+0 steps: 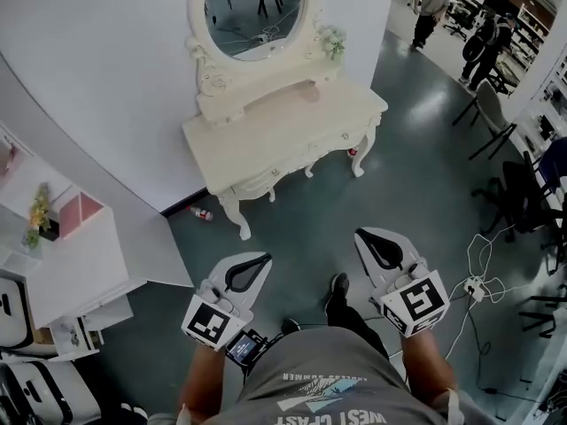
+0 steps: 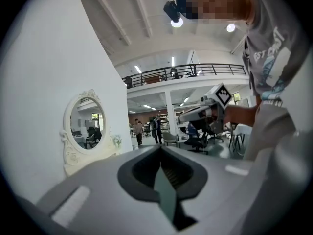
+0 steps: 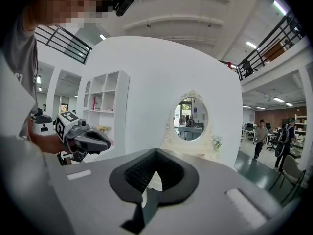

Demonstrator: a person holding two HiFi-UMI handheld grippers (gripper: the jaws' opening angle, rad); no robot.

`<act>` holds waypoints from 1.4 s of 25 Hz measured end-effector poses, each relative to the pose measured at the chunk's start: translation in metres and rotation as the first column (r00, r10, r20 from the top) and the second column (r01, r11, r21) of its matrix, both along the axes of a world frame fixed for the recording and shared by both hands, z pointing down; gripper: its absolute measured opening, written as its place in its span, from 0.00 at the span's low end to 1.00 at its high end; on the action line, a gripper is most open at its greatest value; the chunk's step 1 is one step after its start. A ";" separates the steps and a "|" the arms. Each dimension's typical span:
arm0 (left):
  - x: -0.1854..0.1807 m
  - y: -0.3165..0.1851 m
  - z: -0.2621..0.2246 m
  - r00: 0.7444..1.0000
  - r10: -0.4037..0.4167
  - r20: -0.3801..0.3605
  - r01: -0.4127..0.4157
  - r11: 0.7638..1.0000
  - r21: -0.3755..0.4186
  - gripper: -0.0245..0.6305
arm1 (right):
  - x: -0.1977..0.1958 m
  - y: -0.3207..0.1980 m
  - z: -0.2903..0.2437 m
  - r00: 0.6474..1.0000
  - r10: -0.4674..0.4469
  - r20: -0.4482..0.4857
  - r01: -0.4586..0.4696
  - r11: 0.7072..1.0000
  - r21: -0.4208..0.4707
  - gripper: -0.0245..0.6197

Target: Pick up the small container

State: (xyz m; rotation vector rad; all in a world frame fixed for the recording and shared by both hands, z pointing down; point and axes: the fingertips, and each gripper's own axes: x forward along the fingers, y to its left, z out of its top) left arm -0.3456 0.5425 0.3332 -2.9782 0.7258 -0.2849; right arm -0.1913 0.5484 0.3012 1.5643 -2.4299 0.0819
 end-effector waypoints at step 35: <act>0.269 -0.206 0.006 0.987 -0.103 0.122 0.106 0.994 -0.019 0.04 | 0.270 -0.208 0.039 0.983 -0.069 0.168 0.076 0.997 -0.031 0.04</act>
